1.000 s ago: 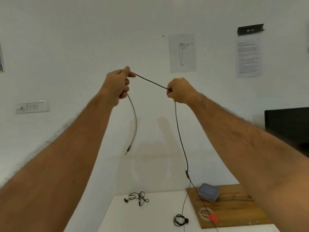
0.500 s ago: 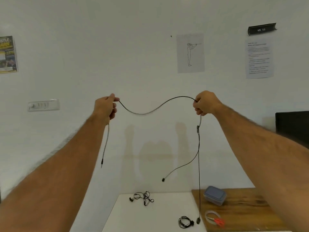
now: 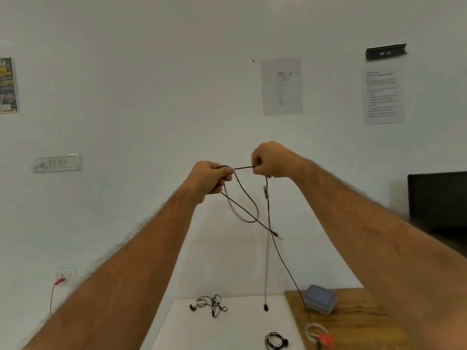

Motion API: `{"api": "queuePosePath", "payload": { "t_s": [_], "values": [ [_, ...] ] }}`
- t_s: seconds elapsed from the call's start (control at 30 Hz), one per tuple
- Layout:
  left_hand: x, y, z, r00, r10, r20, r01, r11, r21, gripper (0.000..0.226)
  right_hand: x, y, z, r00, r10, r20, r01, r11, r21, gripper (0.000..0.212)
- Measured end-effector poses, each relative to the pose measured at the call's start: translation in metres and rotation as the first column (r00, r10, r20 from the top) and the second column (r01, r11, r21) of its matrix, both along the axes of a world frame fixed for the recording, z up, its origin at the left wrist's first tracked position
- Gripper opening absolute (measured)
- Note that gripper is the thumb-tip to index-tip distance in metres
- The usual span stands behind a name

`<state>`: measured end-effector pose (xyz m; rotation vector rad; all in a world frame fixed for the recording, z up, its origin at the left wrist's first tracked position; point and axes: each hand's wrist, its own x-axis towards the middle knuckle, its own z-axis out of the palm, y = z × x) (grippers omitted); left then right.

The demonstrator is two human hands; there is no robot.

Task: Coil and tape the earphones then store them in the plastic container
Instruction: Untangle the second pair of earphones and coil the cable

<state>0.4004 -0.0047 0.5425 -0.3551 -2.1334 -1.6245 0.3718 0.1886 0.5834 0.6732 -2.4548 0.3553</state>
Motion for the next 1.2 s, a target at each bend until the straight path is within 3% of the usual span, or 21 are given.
{"api": "queuePosePath", "payload": {
  "t_s": [0.17, 0.33, 0.47, 0.57, 0.67, 0.73, 0.83, 0.93, 1.0, 1.1, 1.2],
  "values": [
    [0.003, -0.02, 0.002, 0.998, 0.051, 0.033, -0.047, 0.995, -0.09, 0.013, -0.013, 0.032, -0.021, 0.994, -0.031, 0.105, 0.037, 0.998, -0.051, 0.007],
    [0.009, -0.023, 0.004, 0.996, 0.055, 0.071, -0.046, 0.99, -0.132, 0.028, -0.011, 0.033, -0.029, 0.98, 0.101, 0.171, -0.06, 0.972, -0.229, 0.006],
    [0.014, -0.021, 0.013, 0.994, 0.07, 0.082, -0.062, 0.993, -0.097, 0.035, -0.007, 0.034, -0.035, 0.92, 0.182, 0.347, -0.076, 0.952, -0.297, 0.006],
    [0.021, -0.009, 0.021, 0.997, 0.052, 0.057, -0.043, 0.988, -0.15, 0.036, -0.009, 0.035, -0.047, 0.819, 0.206, 0.536, -0.093, 0.969, -0.231, 0.011],
    [0.026, 0.006, 0.027, 0.999, 0.044, 0.016, -0.04, 0.984, -0.172, 0.034, -0.01, 0.036, -0.058, 0.708, 0.068, 0.703, -0.07, 0.997, -0.026, 0.02],
    [0.029, 0.014, 0.031, 1.0, 0.03, 0.004, -0.029, 0.981, -0.191, 0.034, -0.008, 0.037, -0.06, 0.669, 0.052, 0.741, -0.072, 0.997, -0.005, 0.026],
    [0.033, 0.024, 0.034, 0.999, -0.016, 0.029, 0.023, 0.969, -0.245, 0.033, 0.004, 0.034, -0.051, 0.661, 0.32, 0.679, -0.132, 0.94, -0.314, 0.026],
    [0.035, 0.032, 0.034, 0.998, -0.052, 0.042, 0.062, 0.953, -0.296, 0.032, 0.02, 0.027, -0.033, 0.618, 0.61, 0.496, -0.261, 0.754, -0.603, 0.034],
    [0.035, 0.035, 0.034, 0.997, -0.063, 0.038, 0.072, 0.948, -0.309, 0.033, 0.028, 0.02, -0.021, 0.645, 0.654, 0.394, -0.342, 0.709, -0.617, 0.036],
    [0.034, 0.032, 0.034, 0.998, -0.055, 0.041, 0.065, 0.949, -0.309, 0.033, 0.031, 0.011, -0.01, 0.755, 0.589, 0.286, -0.355, 0.736, -0.577, 0.018],
    [0.033, 0.025, 0.031, 0.996, -0.053, 0.074, 0.074, 0.942, -0.326, 0.026, 0.025, 0.009, -0.009, 0.846, 0.494, 0.202, -0.321, 0.772, -0.548, 0.019]
  ]
}}
